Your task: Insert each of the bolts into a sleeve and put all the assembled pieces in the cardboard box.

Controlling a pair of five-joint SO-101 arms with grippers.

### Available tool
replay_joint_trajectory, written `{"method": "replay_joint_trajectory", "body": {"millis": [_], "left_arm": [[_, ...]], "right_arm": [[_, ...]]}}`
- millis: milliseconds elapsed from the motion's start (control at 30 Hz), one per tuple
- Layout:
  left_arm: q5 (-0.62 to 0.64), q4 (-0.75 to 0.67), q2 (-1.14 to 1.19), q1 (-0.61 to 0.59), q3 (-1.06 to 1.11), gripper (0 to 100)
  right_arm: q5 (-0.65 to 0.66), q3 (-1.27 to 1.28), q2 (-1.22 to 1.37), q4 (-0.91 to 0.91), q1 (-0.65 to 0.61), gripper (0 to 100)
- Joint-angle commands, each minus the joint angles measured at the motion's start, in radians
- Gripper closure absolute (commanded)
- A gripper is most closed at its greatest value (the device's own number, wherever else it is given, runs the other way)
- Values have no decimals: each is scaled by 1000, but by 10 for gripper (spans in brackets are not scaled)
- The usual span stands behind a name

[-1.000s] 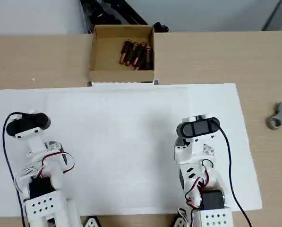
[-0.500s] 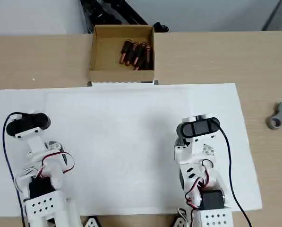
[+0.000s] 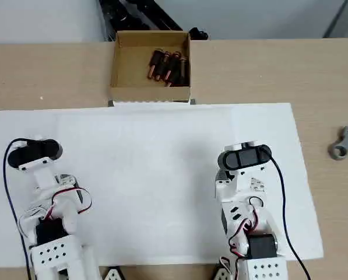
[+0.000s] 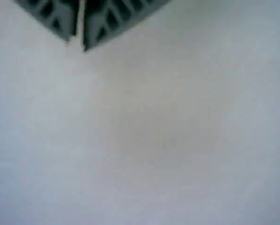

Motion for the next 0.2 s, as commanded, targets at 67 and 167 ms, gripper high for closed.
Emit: {"method": "replay_joint_trajectory", "body": {"millis": [67,167], "left_arm": [[8,-21,-11,2,-7,978],[8,-21,-11,2,-7,978]], "right_arm": [[-12,14,-4,2,4,995],[-12,14,-4,2,4,995]]}}
